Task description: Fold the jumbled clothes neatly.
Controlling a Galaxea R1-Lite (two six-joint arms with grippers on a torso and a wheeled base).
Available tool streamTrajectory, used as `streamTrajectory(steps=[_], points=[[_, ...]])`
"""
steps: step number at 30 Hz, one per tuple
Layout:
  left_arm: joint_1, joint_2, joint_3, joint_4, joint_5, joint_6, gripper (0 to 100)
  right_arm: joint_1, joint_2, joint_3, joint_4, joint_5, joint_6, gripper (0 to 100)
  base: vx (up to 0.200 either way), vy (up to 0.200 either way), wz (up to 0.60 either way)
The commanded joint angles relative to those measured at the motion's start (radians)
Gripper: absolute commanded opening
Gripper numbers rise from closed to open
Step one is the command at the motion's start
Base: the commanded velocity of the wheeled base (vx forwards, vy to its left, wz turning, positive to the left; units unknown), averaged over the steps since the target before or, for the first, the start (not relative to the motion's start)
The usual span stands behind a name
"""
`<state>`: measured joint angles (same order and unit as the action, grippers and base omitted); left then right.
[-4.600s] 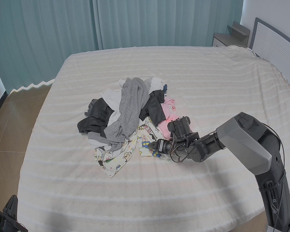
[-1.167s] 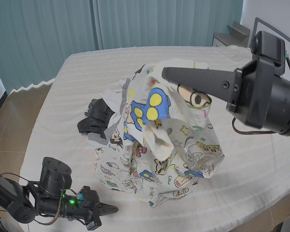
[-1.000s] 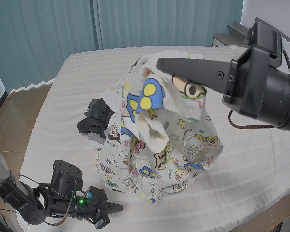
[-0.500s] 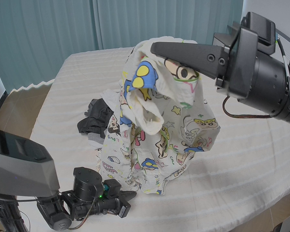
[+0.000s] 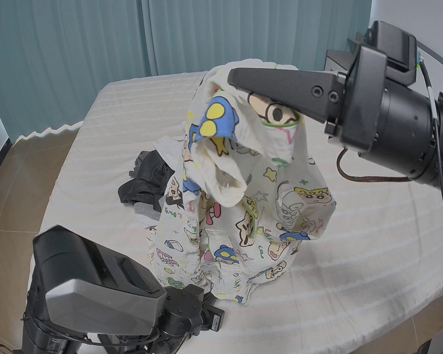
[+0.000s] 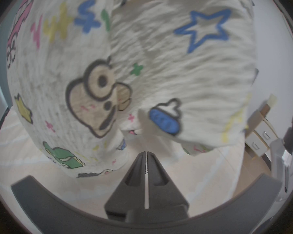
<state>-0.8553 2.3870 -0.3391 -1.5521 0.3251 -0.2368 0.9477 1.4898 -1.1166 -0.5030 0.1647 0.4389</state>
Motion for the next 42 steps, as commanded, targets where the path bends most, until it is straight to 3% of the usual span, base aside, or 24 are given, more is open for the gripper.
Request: streamTrajectory(steps=[1,12,27,35,42], points=[[-0.019,0.041,-0.034,-0.019,0.083,-0.032,0,-0.006,0.000,0.006,0.000,0.001,0.001,0,0.000,0.000,0.00],[-0.019,0.084,-0.159,-0.019,0.242,-0.124,0,-0.021,-0.006,0.006,-0.002,0.003,0.003,0,0.000,0.000,0.00],[0.010,0.100,-0.161,-0.019,0.298,-0.121,0,-0.038,-0.002,0.008,-0.002,0.003,0.004,0,0.000,0.000,0.00],[0.027,0.008,0.054,-0.019,0.290,-0.128,0,-0.109,-0.023,0.034,0.000,0.003,0.003,0,0.000,0.000,0.00],[0.076,-0.106,0.104,-0.019,0.261,-0.170,0,-0.141,-0.048,0.063,0.000,0.009,0.004,0,0.000,0.000,0.00]])
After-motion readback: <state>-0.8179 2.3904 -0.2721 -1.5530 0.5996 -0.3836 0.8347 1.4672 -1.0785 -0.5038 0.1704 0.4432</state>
